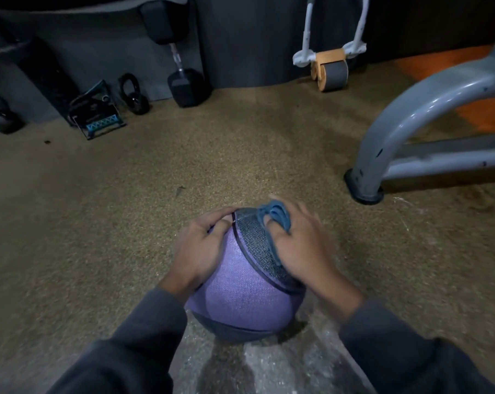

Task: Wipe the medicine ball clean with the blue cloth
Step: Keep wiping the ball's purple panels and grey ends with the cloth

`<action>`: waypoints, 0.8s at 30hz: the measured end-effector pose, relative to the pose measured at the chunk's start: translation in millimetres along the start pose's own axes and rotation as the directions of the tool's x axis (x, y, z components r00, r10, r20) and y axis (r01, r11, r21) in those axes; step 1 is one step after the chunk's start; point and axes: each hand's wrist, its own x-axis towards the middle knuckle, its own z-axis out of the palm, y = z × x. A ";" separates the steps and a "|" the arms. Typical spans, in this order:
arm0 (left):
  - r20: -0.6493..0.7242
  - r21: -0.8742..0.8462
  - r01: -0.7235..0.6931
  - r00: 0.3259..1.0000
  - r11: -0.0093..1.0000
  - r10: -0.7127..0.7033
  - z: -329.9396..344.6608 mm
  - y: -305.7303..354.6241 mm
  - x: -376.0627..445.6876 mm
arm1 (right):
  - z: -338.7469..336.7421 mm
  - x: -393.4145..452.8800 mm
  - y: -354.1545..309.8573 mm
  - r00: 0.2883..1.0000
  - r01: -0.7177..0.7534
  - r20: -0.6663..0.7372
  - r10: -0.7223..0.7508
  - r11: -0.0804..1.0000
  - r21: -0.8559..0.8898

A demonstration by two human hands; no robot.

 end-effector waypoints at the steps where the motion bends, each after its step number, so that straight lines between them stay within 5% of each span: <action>1: -0.002 -0.002 0.022 1.000 1.000 -0.022 0.9 -0.1 0.8 | 0.2 -0.4 5.2 0.999 -0.034 -0.016 0.034 0.999 0.005; 9: 0.018 0.068 0.129 0.991 0.989 -0.131 -0.3 1.4 15.5 | 0.7 -62.0 -26.6 0.953 0.291 -0.011 -0.304 0.924 -0.249; 15: -0.028 0.009 0.079 0.996 0.997 -0.079 -5.7 4.7 0.5 | -0.9 8.2 9.8 0.987 -0.158 0.052 0.155 0.985 0.066; 21: 0.050 0.105 0.139 0.988 0.985 -0.145 -4.9 10.1 0.8 | 0.9 -53.3 -32.8 0.963 0.239 -0.062 -0.262 0.938 -0.252; 24: 0.023 0.075 0.139 0.990 0.987 -0.141 -4.1 8.7 0.5 | 1.7 -22.8 -27.1 0.975 0.208 -0.034 -0.220 0.954 -0.215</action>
